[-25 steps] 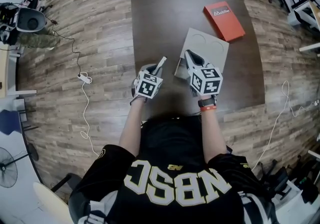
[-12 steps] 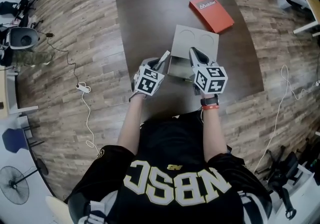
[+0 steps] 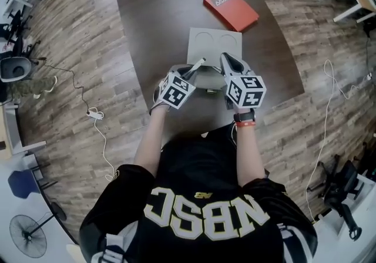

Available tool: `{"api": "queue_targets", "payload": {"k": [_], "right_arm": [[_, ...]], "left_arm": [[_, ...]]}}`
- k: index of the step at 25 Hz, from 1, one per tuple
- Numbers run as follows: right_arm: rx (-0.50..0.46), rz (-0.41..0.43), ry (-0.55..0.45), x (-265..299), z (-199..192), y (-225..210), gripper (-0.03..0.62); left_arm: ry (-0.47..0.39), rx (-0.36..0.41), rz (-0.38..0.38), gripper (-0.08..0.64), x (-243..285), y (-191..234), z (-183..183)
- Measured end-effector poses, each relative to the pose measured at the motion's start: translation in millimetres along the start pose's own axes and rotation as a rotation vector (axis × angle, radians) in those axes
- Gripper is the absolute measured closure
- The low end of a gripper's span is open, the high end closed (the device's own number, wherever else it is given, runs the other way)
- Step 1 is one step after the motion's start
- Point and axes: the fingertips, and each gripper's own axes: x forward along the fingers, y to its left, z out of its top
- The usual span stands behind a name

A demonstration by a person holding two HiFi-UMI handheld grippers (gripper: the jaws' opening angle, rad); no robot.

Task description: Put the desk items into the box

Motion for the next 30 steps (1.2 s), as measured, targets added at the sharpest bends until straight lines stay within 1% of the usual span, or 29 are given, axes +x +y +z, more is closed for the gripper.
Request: {"api": "queue_targets", "payload": {"k": [6, 14, 19, 25, 30], "right_arm": [[0.031, -0.045, -0.021, -18, -2, -20, 0.574], [0.049, -0.081, -0.03, -35, -7, -37, 0.574], [0.053, -0.088, -0.029, -44, -12, -40, 0.574], [0.05, -0.093, -0.015, -52, -20, -41, 0.574], [0.057, -0.1, -0.011, -54, -21, -51, 0.574]], "left_arm": [[0.02, 0.124, -0.108, 0.486, 23, -30, 9], [0.089, 0.265, -0.272, 0.486, 52, -67, 0], [0.133, 0.364, -0.341, 0.486, 65, -83, -7], [0.196, 0.439, -0.408, 0.486, 84, -88, -20], [0.239, 0.444, -0.463, 0.486, 95, -96, -27]]}}
